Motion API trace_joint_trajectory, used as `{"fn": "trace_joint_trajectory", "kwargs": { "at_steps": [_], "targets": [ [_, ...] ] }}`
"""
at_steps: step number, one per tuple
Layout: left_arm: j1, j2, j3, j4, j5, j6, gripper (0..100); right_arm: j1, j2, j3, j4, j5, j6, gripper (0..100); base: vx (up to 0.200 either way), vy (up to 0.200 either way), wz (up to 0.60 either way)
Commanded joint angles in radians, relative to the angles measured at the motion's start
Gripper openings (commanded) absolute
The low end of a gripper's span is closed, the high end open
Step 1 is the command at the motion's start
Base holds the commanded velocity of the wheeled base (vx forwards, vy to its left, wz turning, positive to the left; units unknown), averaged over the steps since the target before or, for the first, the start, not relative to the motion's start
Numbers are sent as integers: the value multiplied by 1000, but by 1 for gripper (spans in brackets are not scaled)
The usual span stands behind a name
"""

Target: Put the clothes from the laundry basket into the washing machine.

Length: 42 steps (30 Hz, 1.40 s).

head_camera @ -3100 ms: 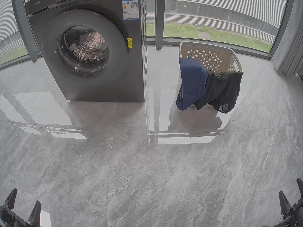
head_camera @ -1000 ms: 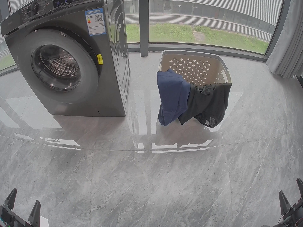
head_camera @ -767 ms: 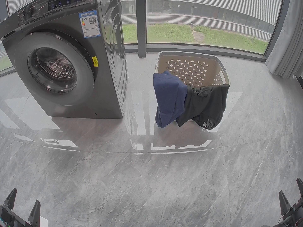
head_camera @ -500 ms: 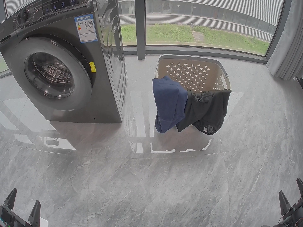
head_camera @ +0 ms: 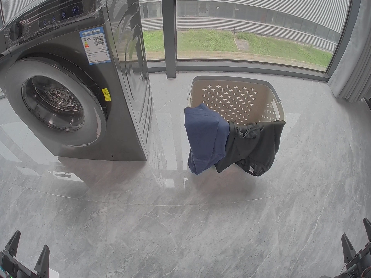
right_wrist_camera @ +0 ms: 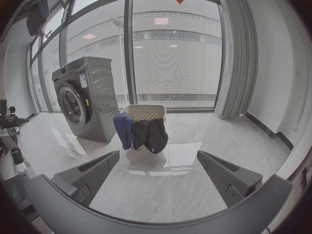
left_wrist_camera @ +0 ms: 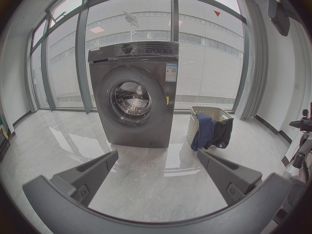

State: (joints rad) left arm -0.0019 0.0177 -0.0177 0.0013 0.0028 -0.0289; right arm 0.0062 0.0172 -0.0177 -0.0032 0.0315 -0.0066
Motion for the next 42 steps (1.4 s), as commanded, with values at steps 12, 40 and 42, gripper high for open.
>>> {"fn": "trace_joint_trajectory", "kwargs": {
  "at_steps": [12, 40, 42],
  "targets": [
    [-1, -10, 16, 0, 0, 0, 100, 0, -5, 18, -1, 1, -1, 100, 0, -133, 0],
    [-1, -10, 16, 0, -1, 0, 100, 0, -5, 18, -1, -1, -1, 100, 171, 0, 0],
    [-1, -10, 16, 0, -1, 1, 100, 0, -3, 18, -1, 1, -1, 100, 0, 0, 0]
  ]
}}
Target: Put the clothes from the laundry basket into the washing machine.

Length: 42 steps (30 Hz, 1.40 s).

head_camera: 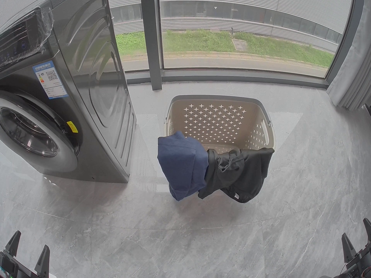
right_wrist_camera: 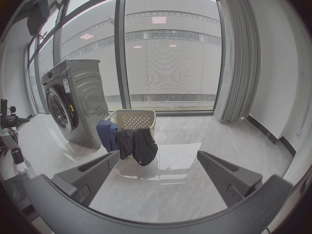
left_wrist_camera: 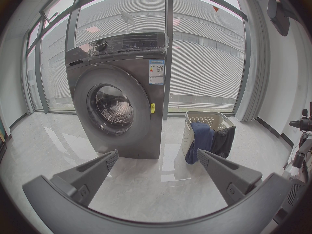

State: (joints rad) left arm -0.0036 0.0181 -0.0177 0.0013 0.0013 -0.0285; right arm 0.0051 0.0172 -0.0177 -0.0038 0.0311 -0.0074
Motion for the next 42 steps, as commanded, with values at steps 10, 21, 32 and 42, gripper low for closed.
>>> {"fn": "trace_joint_trajectory", "kwargs": {
  "at_steps": [10, 21, 32, 42],
  "targets": [
    [1, -10, 16, 0, 0, 2, 100, -1, -5, 18, -1, 1, 0, 100, 0, -160, 0],
    [1, -10, 16, -1, 0, -1, 100, 1, -5, 18, -1, 1, 0, 100, 0, -127, 0],
    [1, -10, 16, -1, 0, -2, 100, 1, -5, 18, -1, 1, 0, 100, 164, 0, 0],
    [1, -10, 16, -1, 0, -2, 100, 1, -5, 18, -1, 1, 0, 100, 200, 0, 0]
  ]
}}
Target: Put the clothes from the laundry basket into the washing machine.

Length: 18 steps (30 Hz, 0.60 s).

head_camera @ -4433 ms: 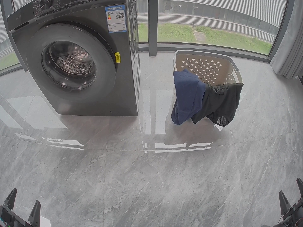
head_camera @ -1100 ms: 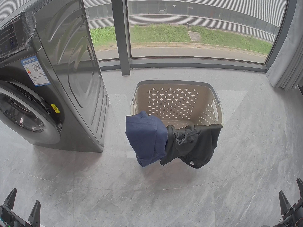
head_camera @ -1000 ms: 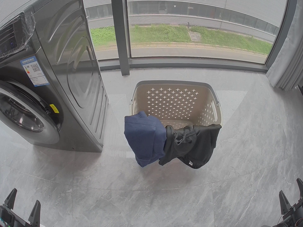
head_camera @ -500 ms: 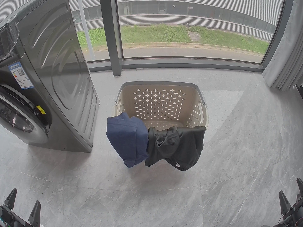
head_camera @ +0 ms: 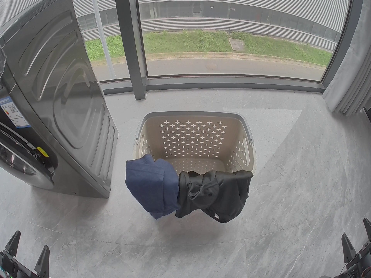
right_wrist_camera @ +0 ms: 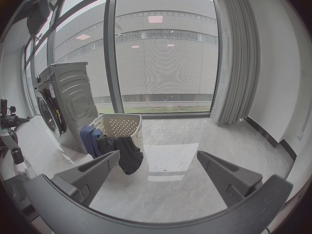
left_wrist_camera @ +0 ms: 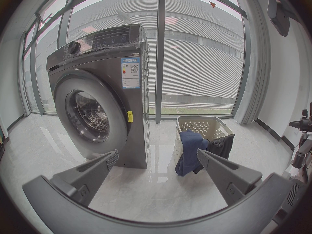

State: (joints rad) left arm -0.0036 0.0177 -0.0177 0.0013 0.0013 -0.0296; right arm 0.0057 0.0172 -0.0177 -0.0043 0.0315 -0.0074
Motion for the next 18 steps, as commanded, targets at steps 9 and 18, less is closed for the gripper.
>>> {"fn": "trace_joint_trajectory", "kwargs": {
  "at_steps": [9, 18],
  "targets": [
    [1, -10, 16, 0, 0, -1, 100, 0, -5, 18, 0, 1, 0, 100, 200, 0, 0],
    [1, -10, 16, -1, 0, -1, 100, 0, -5, 18, 0, 1, 0, 100, 111, 0, 0]
  ]
}}
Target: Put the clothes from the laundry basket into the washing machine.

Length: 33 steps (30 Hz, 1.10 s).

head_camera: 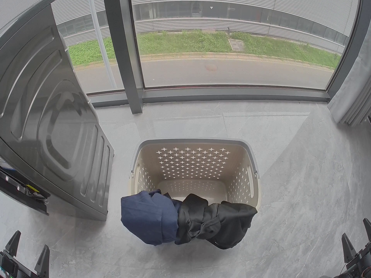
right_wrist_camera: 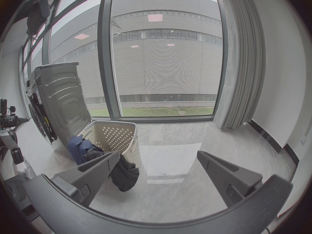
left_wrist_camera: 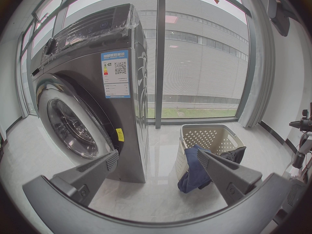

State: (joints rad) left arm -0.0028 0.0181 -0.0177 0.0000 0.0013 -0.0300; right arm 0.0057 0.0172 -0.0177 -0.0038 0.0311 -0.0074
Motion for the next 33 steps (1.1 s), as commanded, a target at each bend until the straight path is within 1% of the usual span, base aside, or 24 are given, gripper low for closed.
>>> {"fn": "trace_joint_trajectory", "kwargs": {
  "at_steps": [1, 5, 10, 20, 28, 33],
  "targets": [
    [0, -10, 16, 2, 0, -1, 100, 0, -5, 18, -1, 1, 0, 100, 0, 0, 0],
    [0, -10, 16, 0, 0, -1, 100, 0, -5, 18, -1, 1, 0, 100, 0, 0, 0],
    [0, -10, 16, 2, 0, -2, 100, 0, -5, 18, -1, 1, 0, 100, 0, -200, 0],
    [0, -10, 16, 0, 0, -1, 100, 0, -5, 18, -1, 1, 0, 100, 0, 0, 0],
    [0, -10, 16, 0, 0, -1, 100, 0, -5, 18, -1, 1, 0, 100, 200, 0, 0],
    [0, -10, 16, 0, 0, -1, 100, 0, -5, 18, -1, 1, 0, 100, 0, 0, 0]
  ]
}}
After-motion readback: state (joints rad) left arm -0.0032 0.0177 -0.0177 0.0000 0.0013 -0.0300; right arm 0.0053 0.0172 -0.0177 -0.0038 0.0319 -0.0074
